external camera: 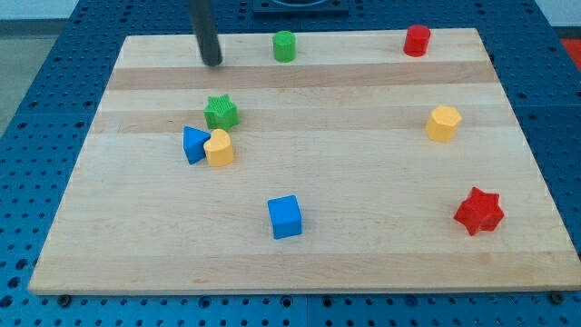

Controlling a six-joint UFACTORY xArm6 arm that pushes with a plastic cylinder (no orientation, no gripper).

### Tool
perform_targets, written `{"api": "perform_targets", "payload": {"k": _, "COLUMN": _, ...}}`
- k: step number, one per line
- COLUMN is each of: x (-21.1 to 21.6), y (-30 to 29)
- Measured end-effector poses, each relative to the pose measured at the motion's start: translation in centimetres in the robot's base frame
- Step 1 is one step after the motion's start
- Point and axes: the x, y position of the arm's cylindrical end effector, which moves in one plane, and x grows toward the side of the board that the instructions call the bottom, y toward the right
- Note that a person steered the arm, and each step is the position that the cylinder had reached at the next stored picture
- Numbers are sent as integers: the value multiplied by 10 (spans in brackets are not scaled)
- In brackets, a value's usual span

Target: Push the green circle to the right of the green star

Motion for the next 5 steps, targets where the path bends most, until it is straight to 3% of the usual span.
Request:
{"api": "perform_targets", "payload": {"k": 1, "x": -38, "y": 43}}
{"api": "perform_targets", "payload": {"k": 3, "x": -36, "y": 116}}
{"api": "perform_targets", "payload": {"k": 5, "x": -7, "y": 103}}
